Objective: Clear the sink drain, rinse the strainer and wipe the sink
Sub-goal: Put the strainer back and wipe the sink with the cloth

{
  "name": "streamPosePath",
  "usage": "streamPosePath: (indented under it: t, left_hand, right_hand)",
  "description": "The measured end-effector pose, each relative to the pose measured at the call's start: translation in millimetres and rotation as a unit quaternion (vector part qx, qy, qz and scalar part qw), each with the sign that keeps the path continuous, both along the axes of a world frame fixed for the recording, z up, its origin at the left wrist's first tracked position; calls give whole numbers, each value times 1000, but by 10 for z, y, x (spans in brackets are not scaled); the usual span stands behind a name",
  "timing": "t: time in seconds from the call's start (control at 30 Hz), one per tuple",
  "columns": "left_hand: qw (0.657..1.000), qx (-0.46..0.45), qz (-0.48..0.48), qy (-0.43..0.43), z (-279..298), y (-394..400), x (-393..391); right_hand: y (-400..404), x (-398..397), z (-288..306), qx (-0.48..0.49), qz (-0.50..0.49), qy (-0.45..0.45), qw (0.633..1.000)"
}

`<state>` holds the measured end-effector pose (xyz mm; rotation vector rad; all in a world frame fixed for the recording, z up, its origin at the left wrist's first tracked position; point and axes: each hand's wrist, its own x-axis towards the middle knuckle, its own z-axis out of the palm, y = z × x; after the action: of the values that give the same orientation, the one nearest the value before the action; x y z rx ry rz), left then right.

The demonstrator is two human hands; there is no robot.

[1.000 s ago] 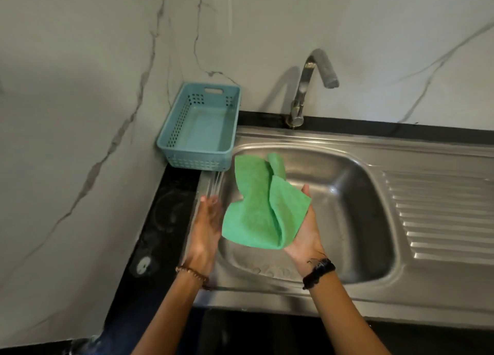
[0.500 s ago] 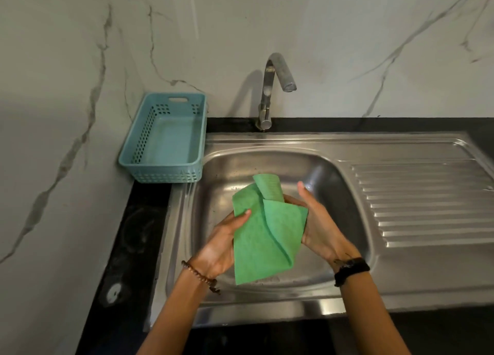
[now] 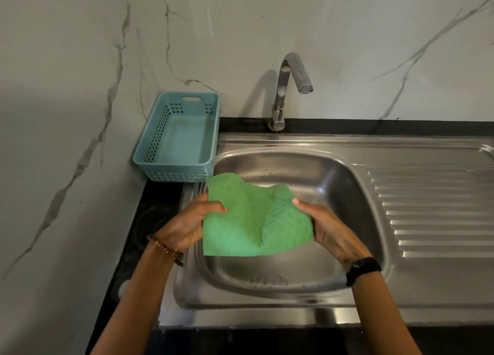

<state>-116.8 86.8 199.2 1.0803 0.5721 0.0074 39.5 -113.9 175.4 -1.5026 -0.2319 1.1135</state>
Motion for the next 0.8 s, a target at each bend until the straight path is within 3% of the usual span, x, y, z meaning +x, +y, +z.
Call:
streamPosePath:
  t: [0.13, 0.3, 0.53, 0.67, 0.8]
  left_hand:
    - [1000, 12, -16, 8, 48, 53, 8]
    - [995, 94, -24, 10, 201, 98, 67]
    - [978, 102, 81, -164, 361, 50, 72]
    - [973, 165, 98, -132, 325, 7, 153]
    - [969, 193, 132, -86, 275, 5, 178]
  right_hand:
    - [-1, -36, -14, -4, -9, -11, 1000]
    - [-57, 67, 120, 35, -26, -38, 998]
    - [-156, 213, 474, 184, -65, -69, 978]
    - [-97, 211, 405, 133, -79, -72, 985]
    - [-62, 218, 343, 130, -96, 12, 987]
